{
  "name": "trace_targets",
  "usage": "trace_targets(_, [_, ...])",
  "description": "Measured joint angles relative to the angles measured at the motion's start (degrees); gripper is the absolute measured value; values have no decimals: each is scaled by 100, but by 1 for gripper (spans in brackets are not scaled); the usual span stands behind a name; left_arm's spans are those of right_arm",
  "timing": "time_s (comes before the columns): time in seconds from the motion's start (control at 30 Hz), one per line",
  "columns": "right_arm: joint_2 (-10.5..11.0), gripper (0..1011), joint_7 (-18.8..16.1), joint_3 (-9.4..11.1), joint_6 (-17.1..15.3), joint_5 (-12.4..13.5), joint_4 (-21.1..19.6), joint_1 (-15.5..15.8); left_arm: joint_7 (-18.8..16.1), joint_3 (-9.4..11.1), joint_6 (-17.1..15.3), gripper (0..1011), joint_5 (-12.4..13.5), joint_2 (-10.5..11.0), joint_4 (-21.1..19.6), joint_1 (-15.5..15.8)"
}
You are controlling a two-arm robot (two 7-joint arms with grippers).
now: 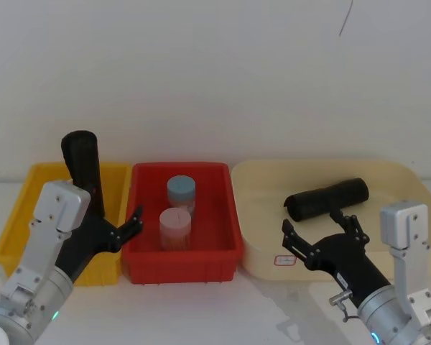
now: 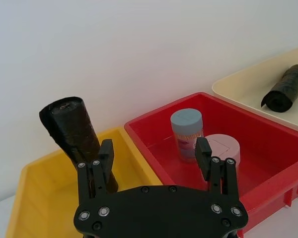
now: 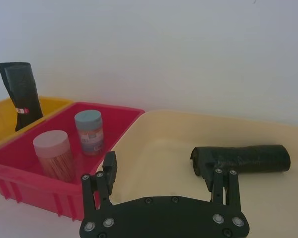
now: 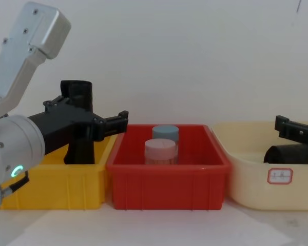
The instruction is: Pick up the garbage bag with the one hand and transfer it to the other hand.
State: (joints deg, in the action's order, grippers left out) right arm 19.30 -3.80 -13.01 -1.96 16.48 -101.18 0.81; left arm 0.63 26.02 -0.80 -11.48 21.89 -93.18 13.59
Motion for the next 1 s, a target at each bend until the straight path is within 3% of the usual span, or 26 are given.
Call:
trace_targets(0.57, [-19,1001,1,-13,-4,-20,-6,-5,0,0,0,1001,0,0,0,0])
trace_targets(1.0, [-195,1001,80,-328,-154,-357,-46,-174,0,0,0,1001,0,0,0,0])
